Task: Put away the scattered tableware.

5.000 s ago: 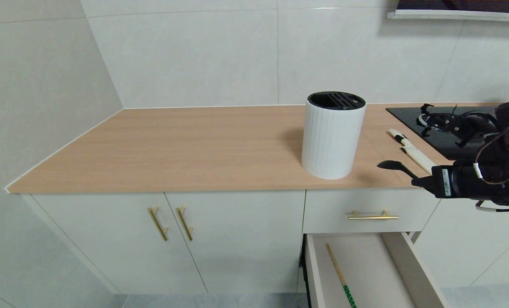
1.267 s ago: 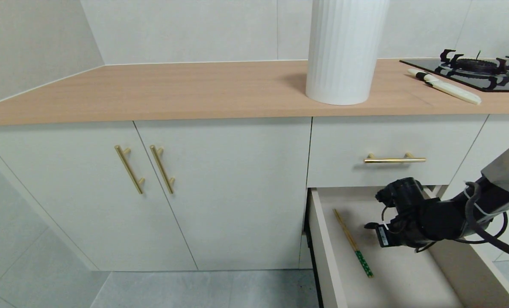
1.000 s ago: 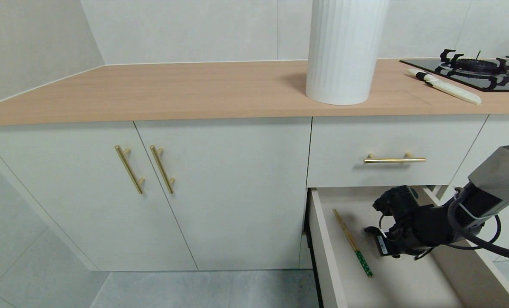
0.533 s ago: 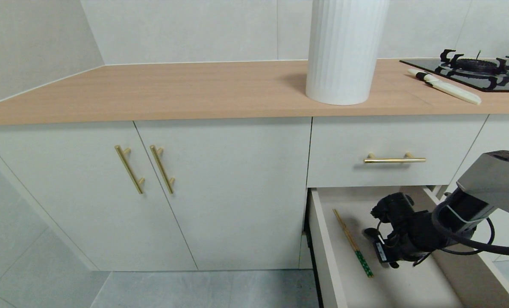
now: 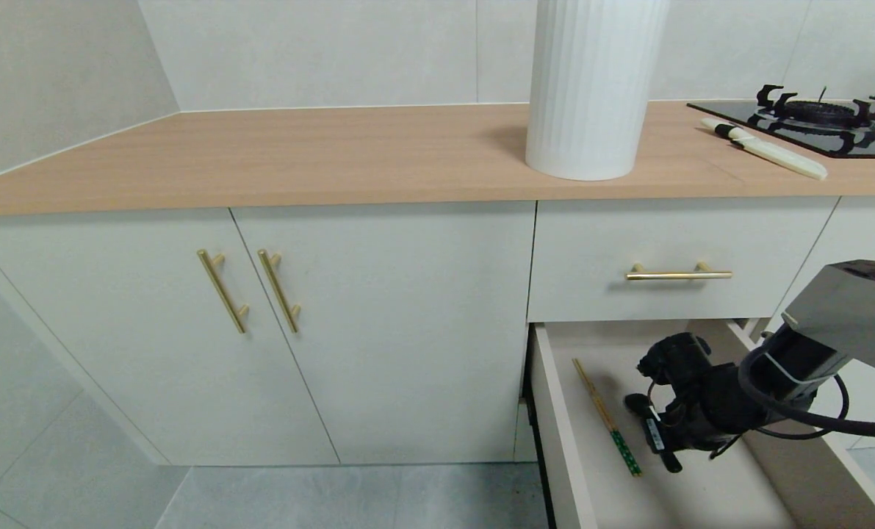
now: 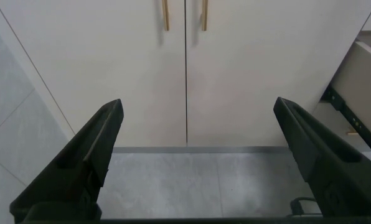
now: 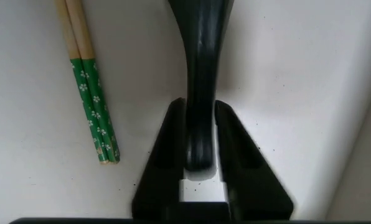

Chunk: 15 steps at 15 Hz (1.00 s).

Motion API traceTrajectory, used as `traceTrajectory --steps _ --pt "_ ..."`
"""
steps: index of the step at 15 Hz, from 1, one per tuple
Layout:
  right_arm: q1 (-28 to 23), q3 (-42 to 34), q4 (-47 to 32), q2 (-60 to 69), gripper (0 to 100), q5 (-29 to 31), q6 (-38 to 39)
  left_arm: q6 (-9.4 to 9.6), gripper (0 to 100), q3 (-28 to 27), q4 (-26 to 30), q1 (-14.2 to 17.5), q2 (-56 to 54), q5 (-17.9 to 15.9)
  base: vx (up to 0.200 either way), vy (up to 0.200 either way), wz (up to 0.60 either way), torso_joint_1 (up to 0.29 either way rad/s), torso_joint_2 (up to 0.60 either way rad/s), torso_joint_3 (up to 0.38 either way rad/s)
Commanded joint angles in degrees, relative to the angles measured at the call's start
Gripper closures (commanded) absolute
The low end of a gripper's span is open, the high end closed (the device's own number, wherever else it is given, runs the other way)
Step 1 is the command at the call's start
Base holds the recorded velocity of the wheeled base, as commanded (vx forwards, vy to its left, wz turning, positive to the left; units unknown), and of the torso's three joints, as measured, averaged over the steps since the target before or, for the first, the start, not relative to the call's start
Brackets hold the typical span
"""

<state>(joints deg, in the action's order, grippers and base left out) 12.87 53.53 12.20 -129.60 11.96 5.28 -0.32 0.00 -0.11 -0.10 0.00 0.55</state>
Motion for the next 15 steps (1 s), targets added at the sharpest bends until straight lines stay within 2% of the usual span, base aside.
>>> traceTrajectory --steps 1,5,9,13,15 --pt "-0.1 0.0 0.0 0.4 0 0.0 0.1 -0.03 0 0.0 0.0 0.0 0.0 0.1 0.0 0.0 0.0 0.0 0.0 0.0" --pt "-0.9 -0.3 -0.3 3.8 0 0.0 0.0 -0.03 0 0.0 -0.1 0.0 0.0 0.1 0.0 0.0 0.0 0.0 0.0 0.0" --pt "-0.4 -1.0 -4.6 13.5 0 -0.4 0.7 -0.03 0 0.0 -0.1 0.0 0.0 0.0 0.0 0.0 0.0 0.0 0.0 0.0" --pt "-0.3 -3.2 -5.2 22.5 0 -0.6 0.5 -0.03 0 0.0 0.0 0.0 0.0 0.1 0.0 0.0 0.0 0.0 0.0 0.0" --pt "-0.2 -3.6 -6.5 24.4 0 -0.6 0.3 0.84 0 0.0 0.0 0.0 0.0 0.0 0.0 0.0 0.0 0.0 0.0 0.0"
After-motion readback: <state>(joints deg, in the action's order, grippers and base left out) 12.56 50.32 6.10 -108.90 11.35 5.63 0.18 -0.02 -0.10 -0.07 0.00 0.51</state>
